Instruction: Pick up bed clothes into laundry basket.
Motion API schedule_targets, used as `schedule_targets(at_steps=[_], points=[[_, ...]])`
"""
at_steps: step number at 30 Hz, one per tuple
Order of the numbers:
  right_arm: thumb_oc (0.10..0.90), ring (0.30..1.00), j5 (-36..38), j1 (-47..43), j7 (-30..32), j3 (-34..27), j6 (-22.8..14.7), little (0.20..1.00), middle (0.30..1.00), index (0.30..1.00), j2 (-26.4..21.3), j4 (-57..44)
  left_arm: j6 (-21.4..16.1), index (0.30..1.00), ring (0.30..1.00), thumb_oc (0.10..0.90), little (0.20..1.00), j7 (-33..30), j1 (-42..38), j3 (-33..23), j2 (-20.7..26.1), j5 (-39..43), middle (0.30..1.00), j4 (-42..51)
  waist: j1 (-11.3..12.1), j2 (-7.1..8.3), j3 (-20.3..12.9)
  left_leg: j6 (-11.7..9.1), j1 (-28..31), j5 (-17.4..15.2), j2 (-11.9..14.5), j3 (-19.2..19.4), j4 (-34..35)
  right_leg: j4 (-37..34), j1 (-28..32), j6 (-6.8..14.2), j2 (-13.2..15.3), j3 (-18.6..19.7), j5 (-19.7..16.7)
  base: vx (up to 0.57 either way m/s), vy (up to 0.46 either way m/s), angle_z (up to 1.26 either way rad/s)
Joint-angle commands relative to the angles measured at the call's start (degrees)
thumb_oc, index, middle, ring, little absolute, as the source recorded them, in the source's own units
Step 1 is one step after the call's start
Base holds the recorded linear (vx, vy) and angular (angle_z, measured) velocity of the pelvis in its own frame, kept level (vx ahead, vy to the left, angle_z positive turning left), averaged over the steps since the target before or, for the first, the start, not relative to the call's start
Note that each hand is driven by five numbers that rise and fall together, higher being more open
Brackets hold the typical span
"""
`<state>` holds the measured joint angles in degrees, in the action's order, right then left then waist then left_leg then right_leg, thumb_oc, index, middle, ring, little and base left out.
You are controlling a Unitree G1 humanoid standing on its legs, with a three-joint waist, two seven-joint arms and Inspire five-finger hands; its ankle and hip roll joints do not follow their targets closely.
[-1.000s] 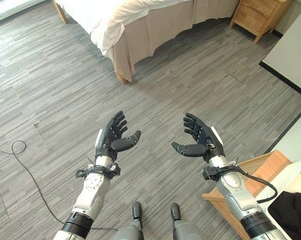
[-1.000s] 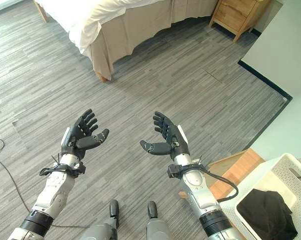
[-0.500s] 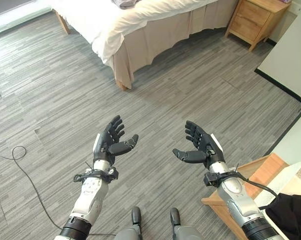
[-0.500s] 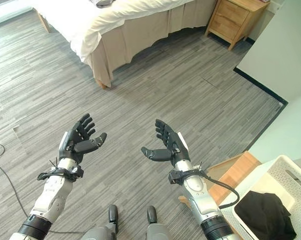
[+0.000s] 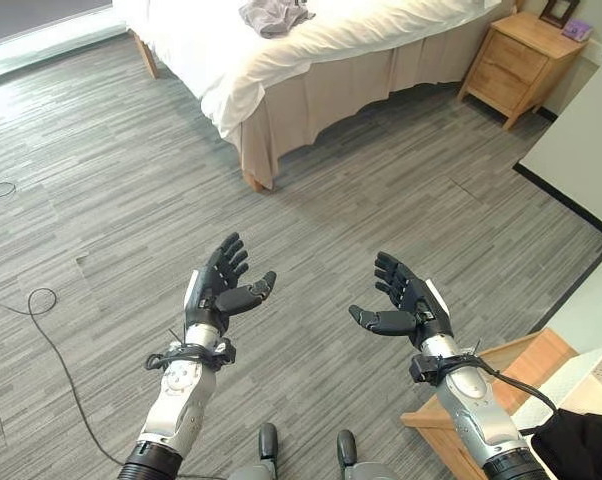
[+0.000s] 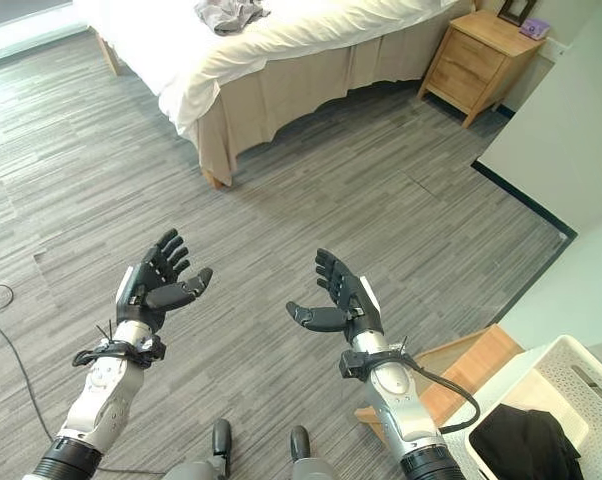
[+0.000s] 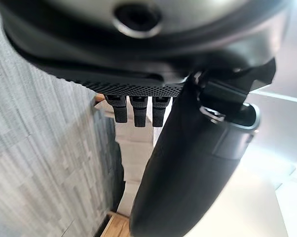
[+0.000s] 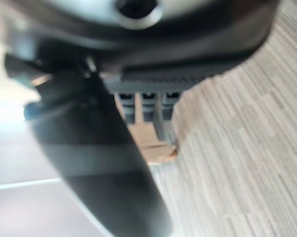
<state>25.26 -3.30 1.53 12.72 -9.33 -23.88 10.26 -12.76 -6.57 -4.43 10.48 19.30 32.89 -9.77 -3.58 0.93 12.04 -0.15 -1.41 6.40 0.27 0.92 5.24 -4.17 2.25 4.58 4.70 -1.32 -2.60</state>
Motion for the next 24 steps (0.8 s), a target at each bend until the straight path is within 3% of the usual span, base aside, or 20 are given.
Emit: schedule_targets(at_steps=[1, 24], points=[[0.800, 0.900, 0.63, -1.62, -0.01, -3.61, -5.56, 0.900, 0.900, 0.900, 0.37, -4.80, -4.45, 0.900, 0.900, 0.800, 0.900, 1.86, -2.82, -0.99, -0.06, -2.91, 0.900, 3.62, 1.85, -0.30, -5.71, -0.23, 3.21, -9.59, -0.93, 3.74, -1.91, 7.82, -0.52, 4.15, 2.12, -1.44, 6.07, 0.00, 0.000, 0.00], [0.800, 0.900, 0.55, -0.34, -0.22, -3.74, -5.63, 0.900, 0.900, 0.900, 0.90, -4.73, -4.04, 0.900, 0.900, 0.800, 0.900, 1.97, -2.46, -0.60, -0.55, -3.63, 0.900, 3.27, 1.90, -0.28, -6.09, -0.23, 3.82, -9.60, -0.94, 3.32, -1.52, 7.15, 0.20, 4.15, 2.13, -1.65, 6.08, 0.00, 0.000, 0.00]])
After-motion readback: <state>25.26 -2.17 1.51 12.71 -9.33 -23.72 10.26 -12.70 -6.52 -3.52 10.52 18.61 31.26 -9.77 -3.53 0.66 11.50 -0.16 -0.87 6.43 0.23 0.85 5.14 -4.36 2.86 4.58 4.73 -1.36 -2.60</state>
